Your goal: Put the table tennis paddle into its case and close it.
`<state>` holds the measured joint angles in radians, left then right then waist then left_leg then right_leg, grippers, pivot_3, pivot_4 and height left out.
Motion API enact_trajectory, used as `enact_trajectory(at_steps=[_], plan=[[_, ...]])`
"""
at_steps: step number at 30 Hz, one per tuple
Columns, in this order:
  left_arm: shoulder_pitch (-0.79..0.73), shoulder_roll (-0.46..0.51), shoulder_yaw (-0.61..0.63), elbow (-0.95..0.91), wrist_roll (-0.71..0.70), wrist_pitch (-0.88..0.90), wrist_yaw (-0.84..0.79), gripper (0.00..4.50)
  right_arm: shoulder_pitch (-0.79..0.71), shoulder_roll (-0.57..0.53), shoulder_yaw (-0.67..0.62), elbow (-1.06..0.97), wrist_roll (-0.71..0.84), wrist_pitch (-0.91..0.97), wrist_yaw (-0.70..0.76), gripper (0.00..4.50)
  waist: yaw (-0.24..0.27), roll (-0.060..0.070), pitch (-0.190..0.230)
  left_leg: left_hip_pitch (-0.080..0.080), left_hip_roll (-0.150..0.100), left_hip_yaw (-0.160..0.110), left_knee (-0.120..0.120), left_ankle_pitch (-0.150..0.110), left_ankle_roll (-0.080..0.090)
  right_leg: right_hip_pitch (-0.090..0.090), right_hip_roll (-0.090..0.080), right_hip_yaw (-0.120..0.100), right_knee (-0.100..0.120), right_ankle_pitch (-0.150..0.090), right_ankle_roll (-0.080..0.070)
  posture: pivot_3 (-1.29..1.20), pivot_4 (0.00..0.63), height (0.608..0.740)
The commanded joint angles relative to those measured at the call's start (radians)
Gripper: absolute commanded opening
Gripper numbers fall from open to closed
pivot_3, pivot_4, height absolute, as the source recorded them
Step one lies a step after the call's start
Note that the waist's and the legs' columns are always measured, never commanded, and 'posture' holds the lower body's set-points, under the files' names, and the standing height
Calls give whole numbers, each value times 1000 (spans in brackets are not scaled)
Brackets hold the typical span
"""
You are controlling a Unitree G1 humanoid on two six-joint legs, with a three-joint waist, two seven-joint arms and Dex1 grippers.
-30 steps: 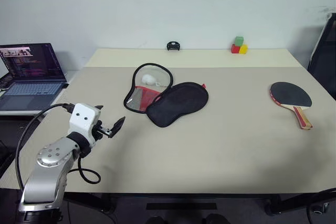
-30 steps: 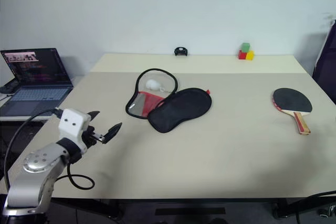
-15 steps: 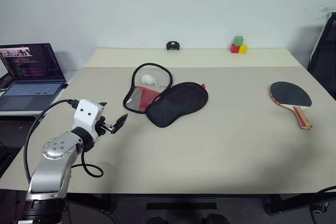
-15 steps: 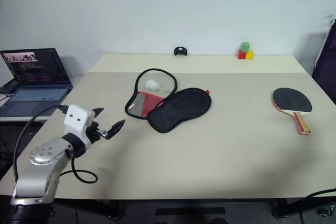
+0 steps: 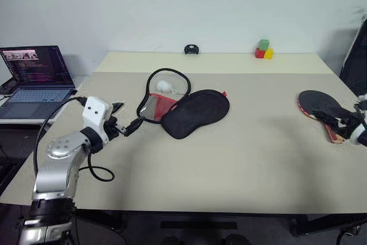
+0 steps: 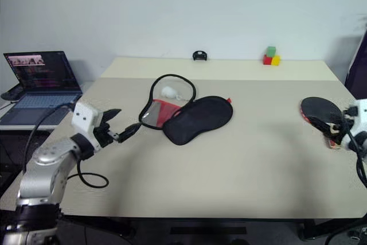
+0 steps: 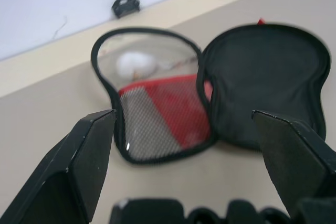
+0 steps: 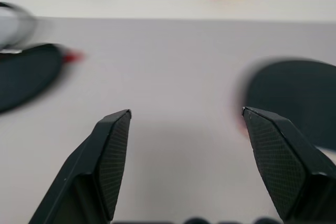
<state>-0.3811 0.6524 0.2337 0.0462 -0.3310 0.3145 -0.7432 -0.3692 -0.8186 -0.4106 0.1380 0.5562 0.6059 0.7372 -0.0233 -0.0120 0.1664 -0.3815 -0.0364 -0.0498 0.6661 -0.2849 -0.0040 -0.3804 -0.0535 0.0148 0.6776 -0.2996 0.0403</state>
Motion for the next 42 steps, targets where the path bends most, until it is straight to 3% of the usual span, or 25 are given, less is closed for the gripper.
enact_trajectory(at_steps=[1, 12, 16, 17, 26, 33, 42], plan=[[-47, 10, -12, 2, -50, 9, -73, 4500, 3, 60, 56, -176, 67, 86, -21, 3678, -2, 0, 0, 0, 0, 0, 0, 0, 0, 0, 0, 0, 0, 0, 0, 0, 150, 740], [-116, 59, -45, 79, -96, 53, -257, 4500, -113, 317, 355, -260, 13, 176, -120, 3678, -6, 0, 0, -3, 0, 0, 0, 0, 0, -6, 0, 1, 2, 0, 0, 0, 150, 740], [-118, 68, -36, 91, -97, 51, -257, 4500, -173, 397, 429, -202, -25, 200, -158, 4483, -7, 0, 0, -3, -1, 0, 0, 0, 0, -7, 0, 1, 2, 0, 0, 0, 150, 740], [-115, 69, -35, 89, -98, 52, -255, 4500, -197, 419, 444, -171, -49, 200, -180, 4483, -8, 0, 0, -3, -1, 0, 0, 0, 0, -7, 0, 1, 2, 0, 0, 0, 150, 740], [-92, 79, -30, 51, -103, 70, -242, 4500, -380, 570, 437, 177, -176, 170, -332, 4483, -9, 0, 0, -4, -1, 0, -1, 1, -2, -9, 0, 1, 3, 0, 0, 0, 150, 740], [-84, 85, -31, 31, -104, 84, -240, 4500, -488, 654, 402, 407, -212, 90, -344, 4483, -12, 0, 0, -3, -1, 0, -2, 2, -4, -9, 0, 2, 3, 0, 0, 0, 150, 740], [-72, 83, -25, 13, -107, 94, -228, 4500, -593, 756, 342, 547, -206, 70, -348, 4483, -26, 0, 0, -3, -1, 0, -2, 2, -4, -9, 0, 2, 4, 0, 0, 0, 150, 740]])
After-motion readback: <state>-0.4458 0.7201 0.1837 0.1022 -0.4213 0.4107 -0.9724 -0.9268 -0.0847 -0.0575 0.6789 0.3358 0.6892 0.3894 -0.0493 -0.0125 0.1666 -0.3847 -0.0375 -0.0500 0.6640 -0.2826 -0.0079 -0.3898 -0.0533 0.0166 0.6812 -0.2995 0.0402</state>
